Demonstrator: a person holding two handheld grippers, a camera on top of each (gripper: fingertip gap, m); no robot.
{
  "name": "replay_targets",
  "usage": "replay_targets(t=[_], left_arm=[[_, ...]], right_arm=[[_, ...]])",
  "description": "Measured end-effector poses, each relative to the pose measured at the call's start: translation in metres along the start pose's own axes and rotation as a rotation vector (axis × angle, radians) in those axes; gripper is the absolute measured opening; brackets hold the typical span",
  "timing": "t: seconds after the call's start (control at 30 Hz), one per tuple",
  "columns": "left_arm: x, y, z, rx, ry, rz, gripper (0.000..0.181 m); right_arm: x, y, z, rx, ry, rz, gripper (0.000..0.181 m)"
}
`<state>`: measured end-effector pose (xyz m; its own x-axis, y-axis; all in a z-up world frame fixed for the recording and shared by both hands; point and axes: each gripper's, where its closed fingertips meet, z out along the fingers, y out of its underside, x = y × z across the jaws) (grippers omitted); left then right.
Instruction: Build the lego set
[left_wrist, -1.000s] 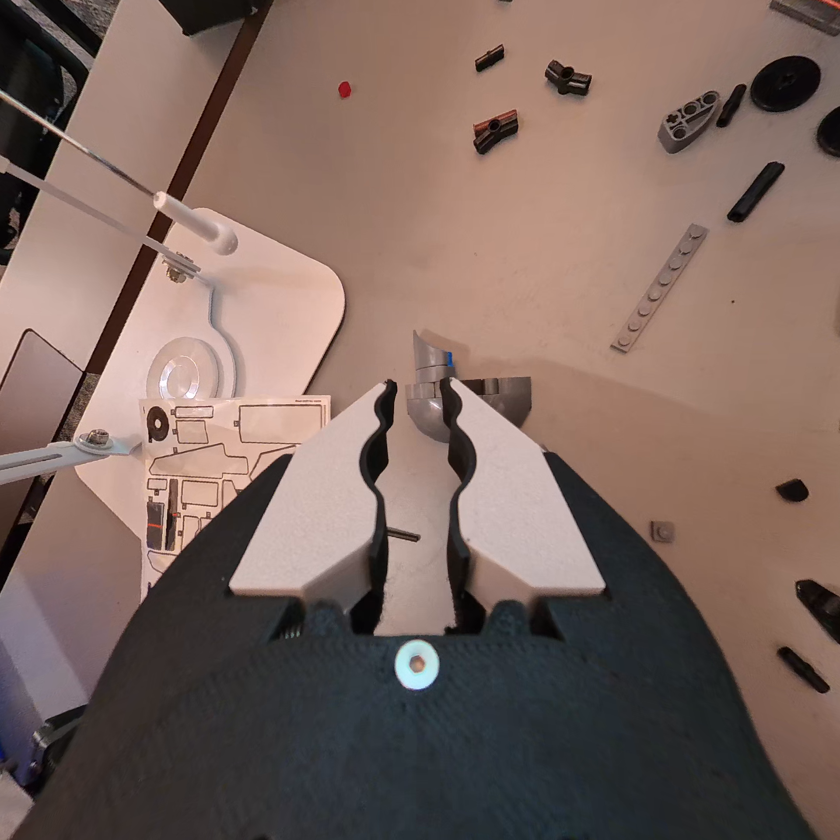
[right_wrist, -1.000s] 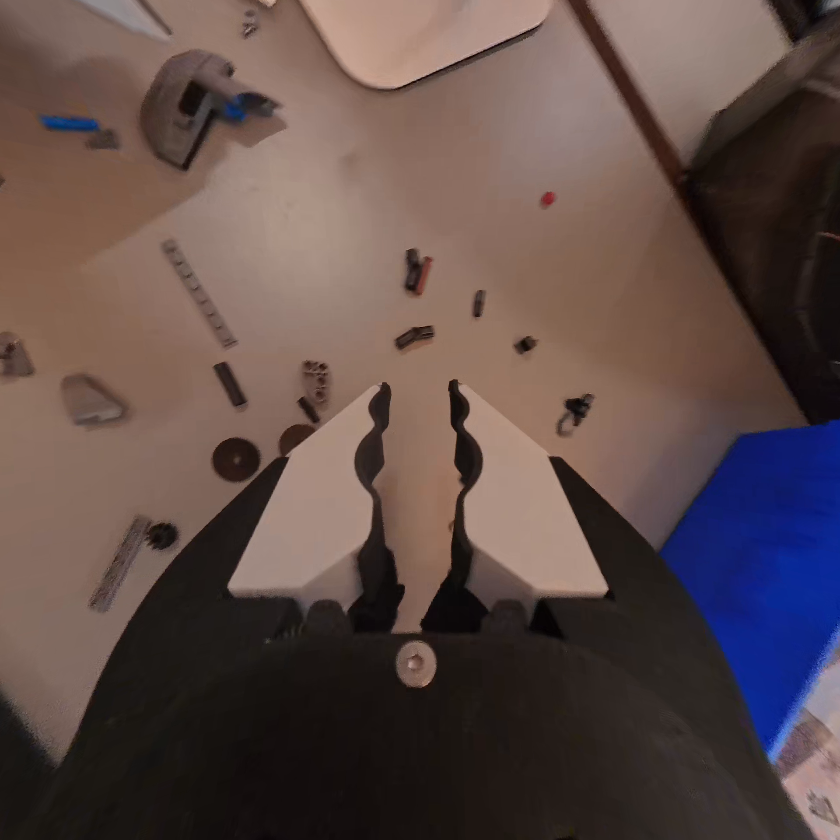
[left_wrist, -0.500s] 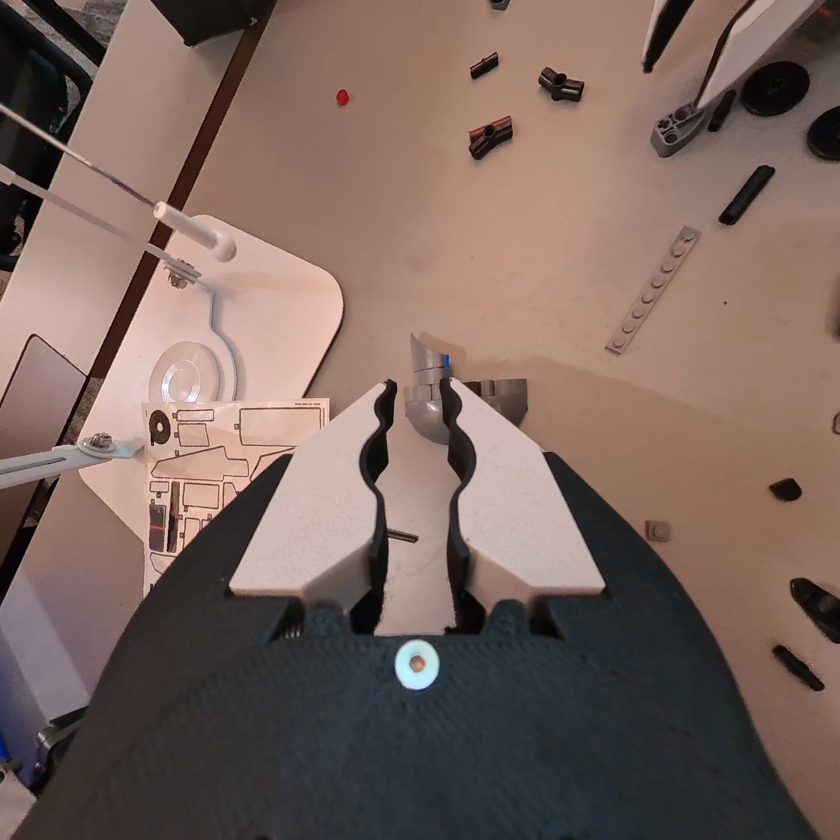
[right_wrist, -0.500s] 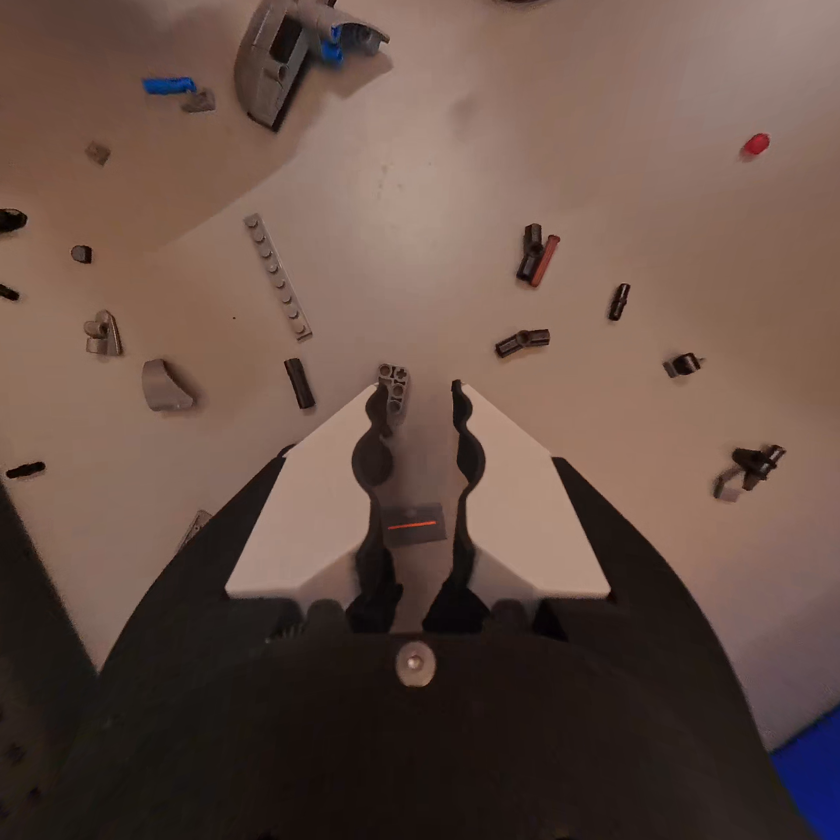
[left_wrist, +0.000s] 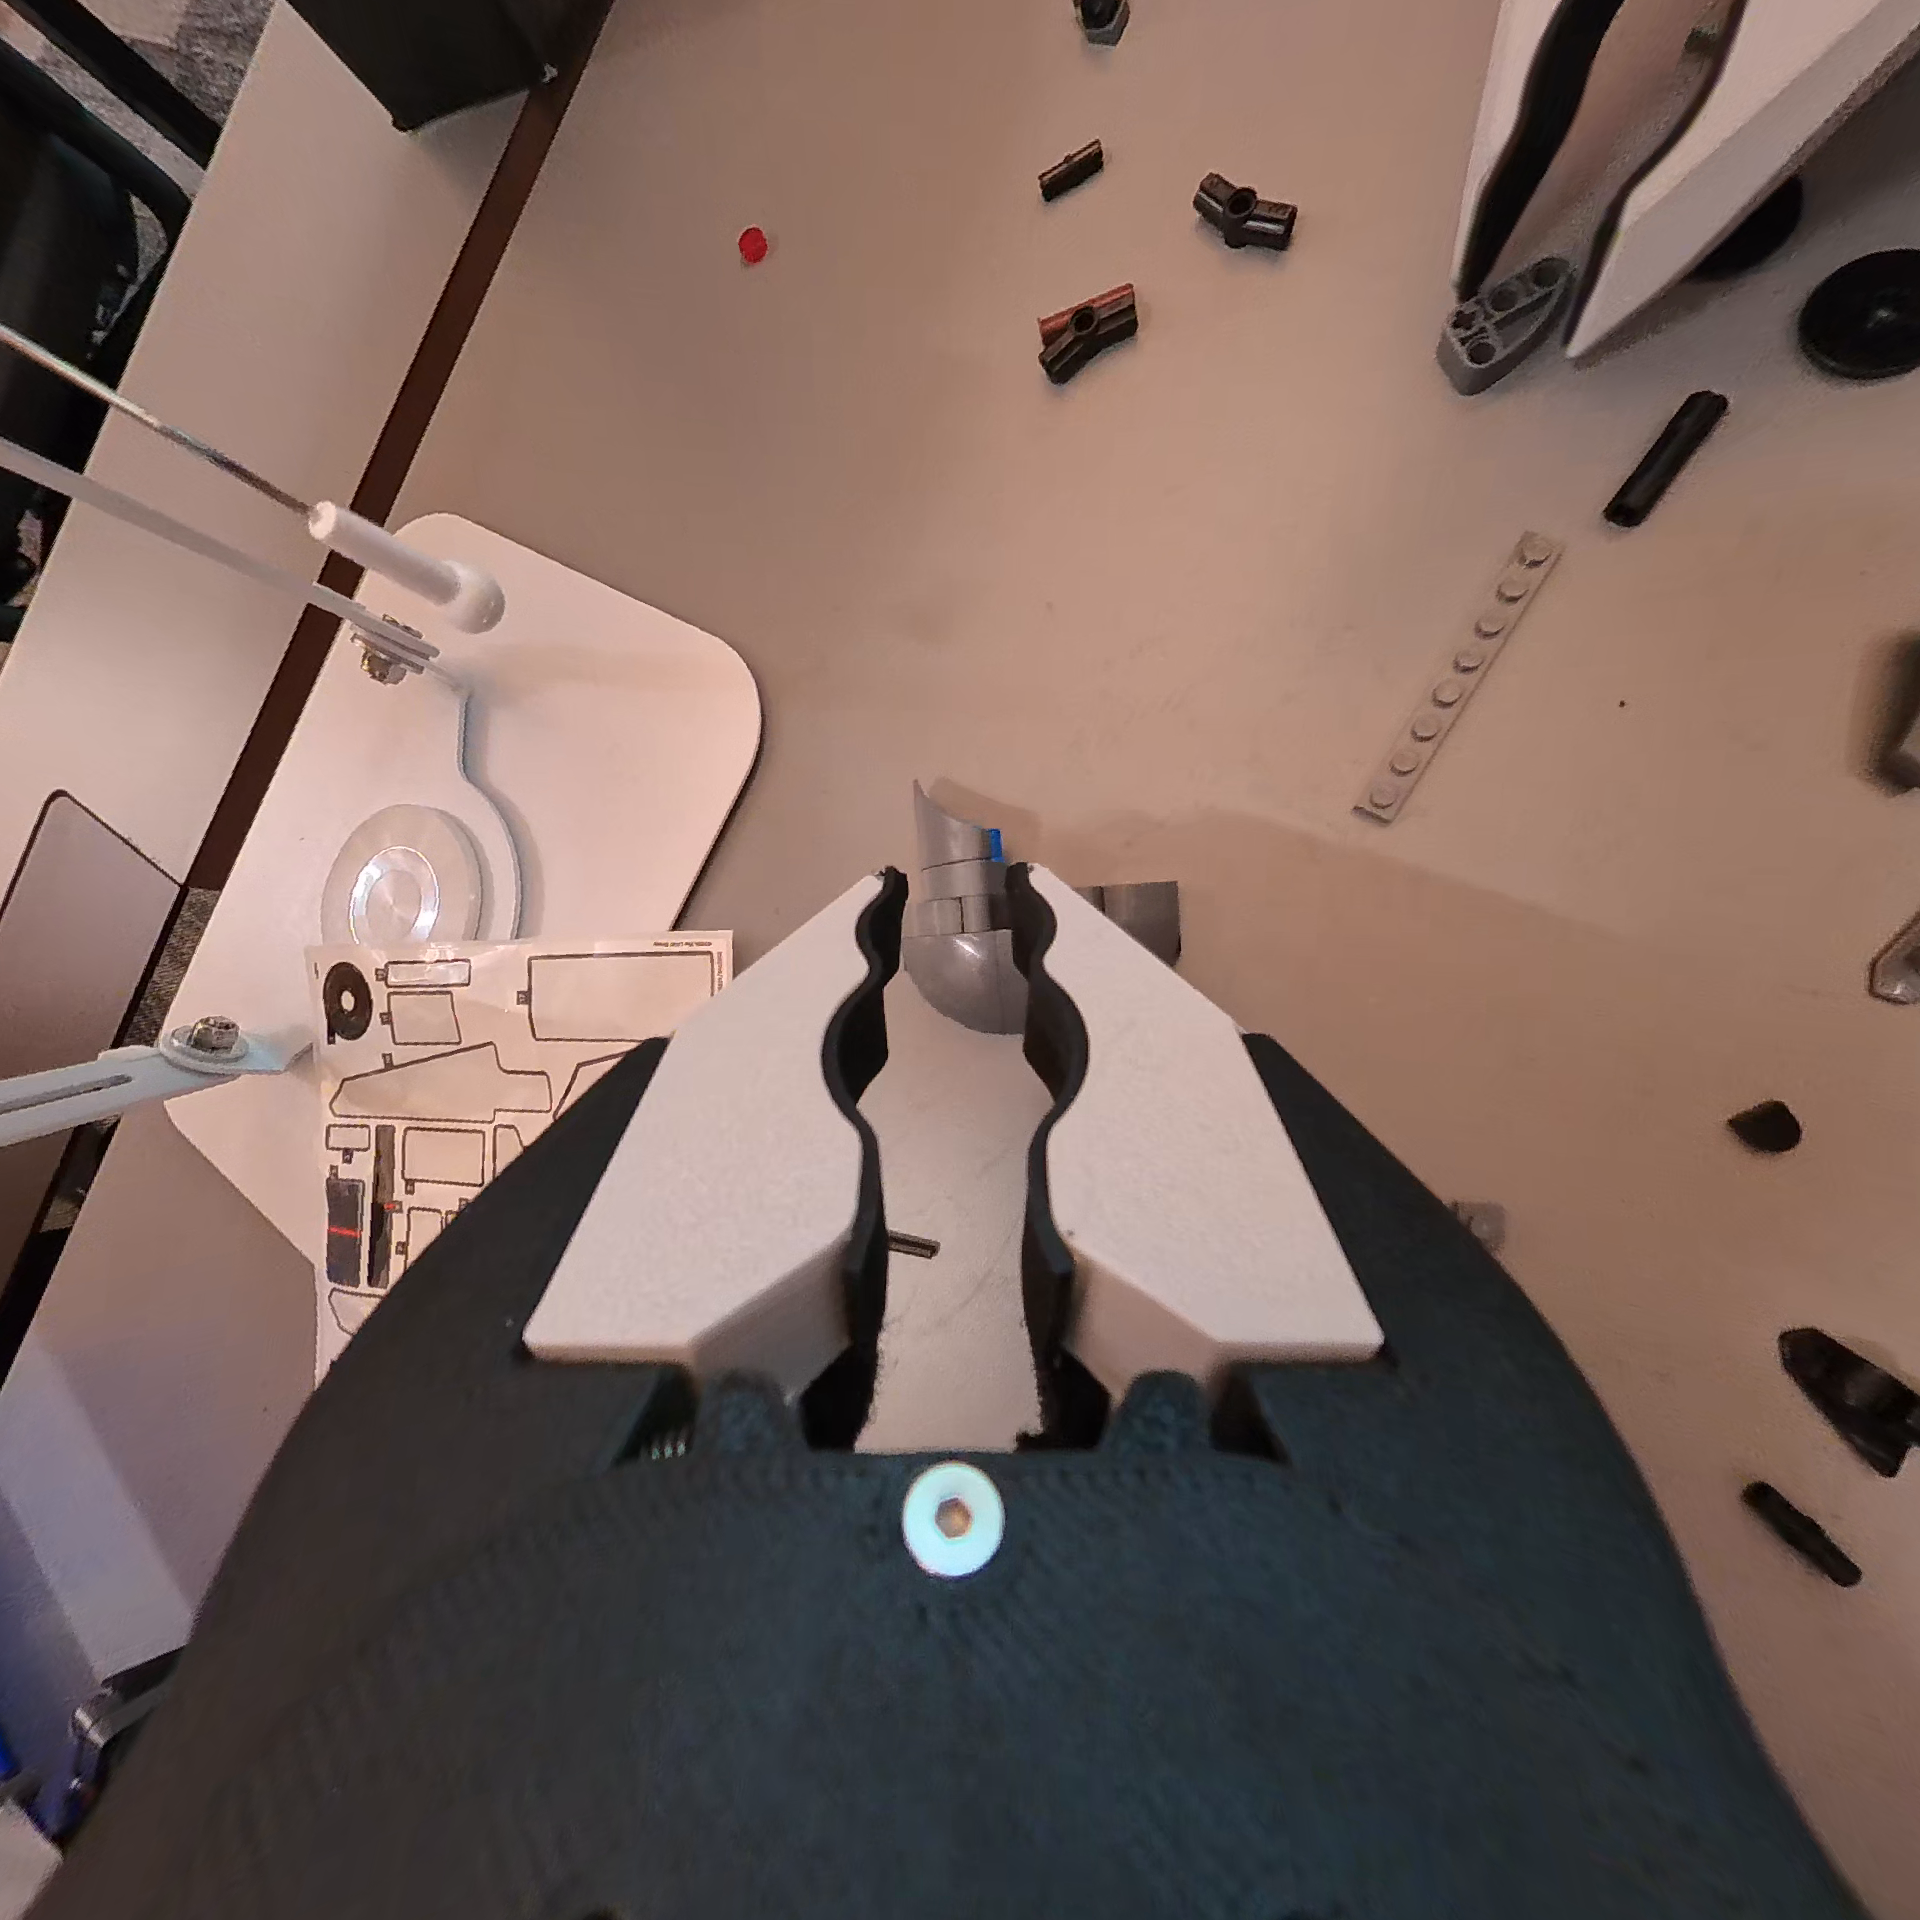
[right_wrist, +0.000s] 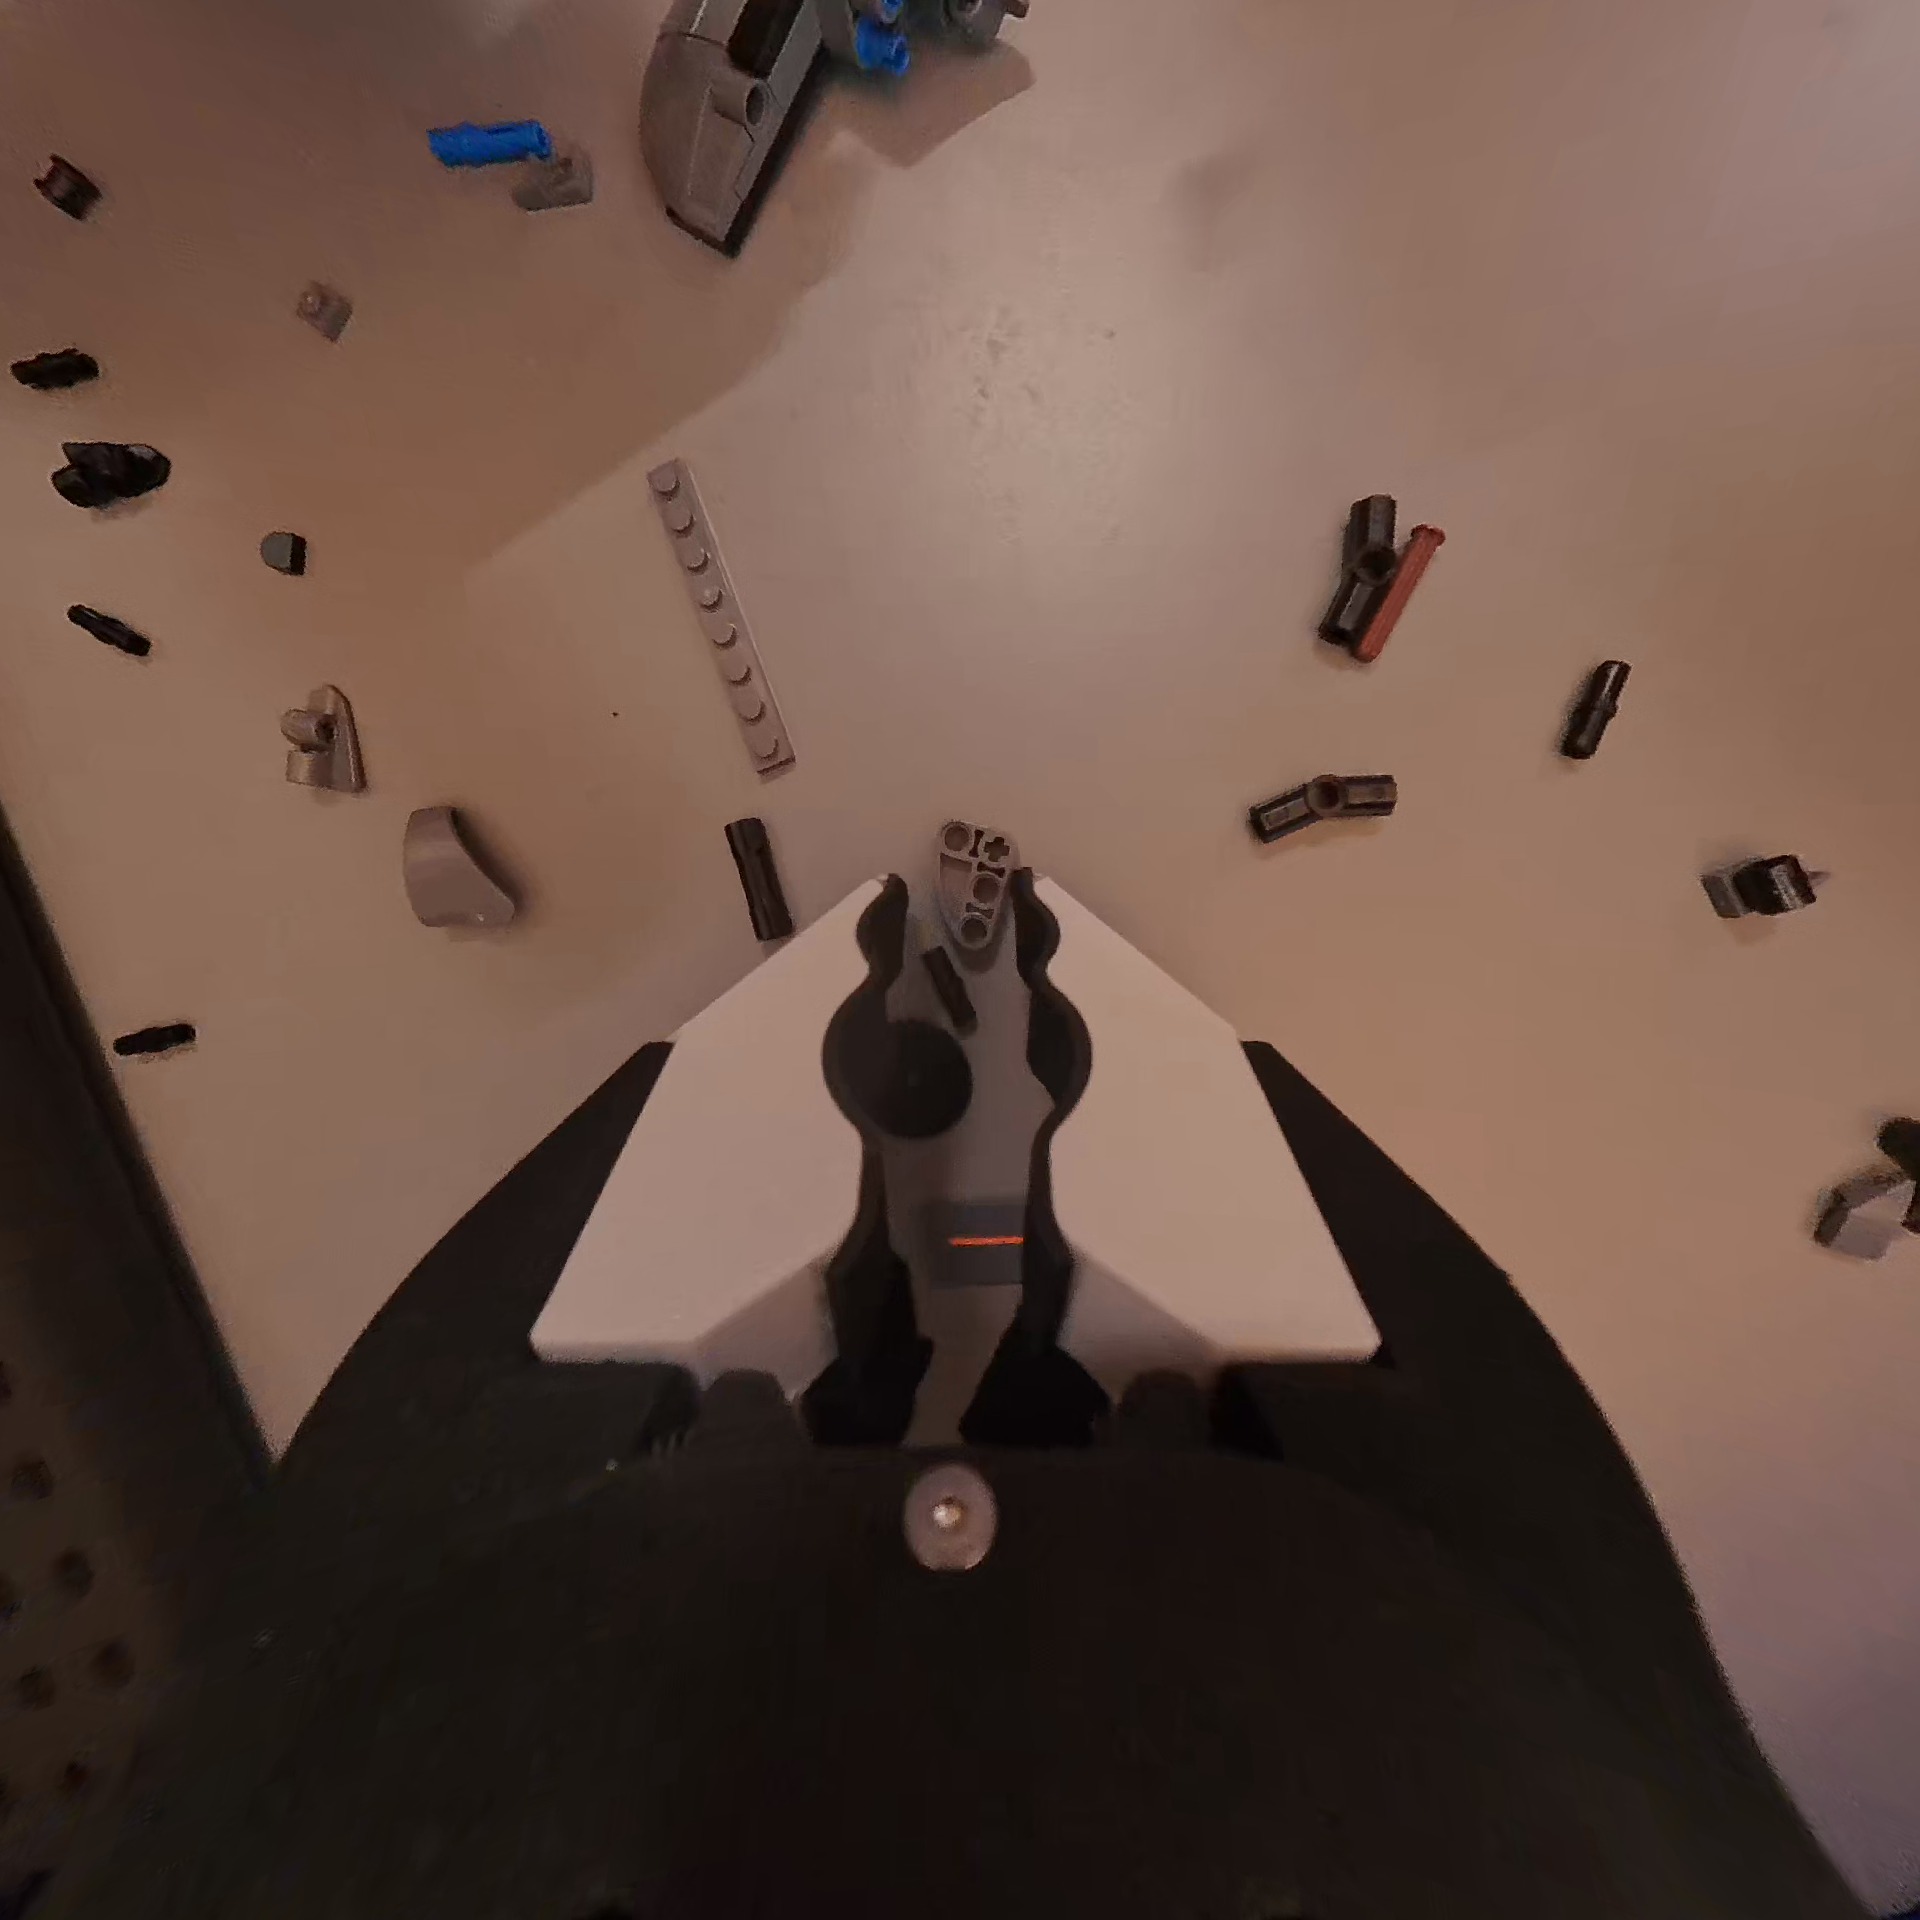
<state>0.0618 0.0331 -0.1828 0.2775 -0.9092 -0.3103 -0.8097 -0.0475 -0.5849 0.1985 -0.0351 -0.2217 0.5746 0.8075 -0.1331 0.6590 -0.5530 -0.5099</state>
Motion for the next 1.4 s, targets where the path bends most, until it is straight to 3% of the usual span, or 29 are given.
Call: replay_targets(t=[0.13, 0.37, 0.67, 1.13, 1.4], left_arm=[[0.0, 0.0, 0.0, 0.0, 0.002, 0.001, 0.018], [0.002, 0.0, 0.002, -0.004, 0.007, 0.005, 0.018], [0.012, -0.006, 0.009, 0.023, 0.041, 0.021, 0.018], [0.044, -0.045, 0.006, 0.217, 0.161, 0.025, 0.022], [0.056, -0.068, -0.001, 0.293, 0.062, 0.201, 0.03]], right_arm=[[0.0, -0.001, 0.0, -0.001, 0.015, -0.008, 0.027], [0.0, 0.001, 0.004, -0.022, 0.026, -0.028, 0.013], [-0.002, -0.008, 0.0, 0.029, 0.029, -0.036, 0.012], [-0.038, -0.067, -0.026, 0.358, -0.073, -0.074, 0.012], [-0.052, -0.082, -0.037, 0.48, -0.223, -0.014, 0.012]])
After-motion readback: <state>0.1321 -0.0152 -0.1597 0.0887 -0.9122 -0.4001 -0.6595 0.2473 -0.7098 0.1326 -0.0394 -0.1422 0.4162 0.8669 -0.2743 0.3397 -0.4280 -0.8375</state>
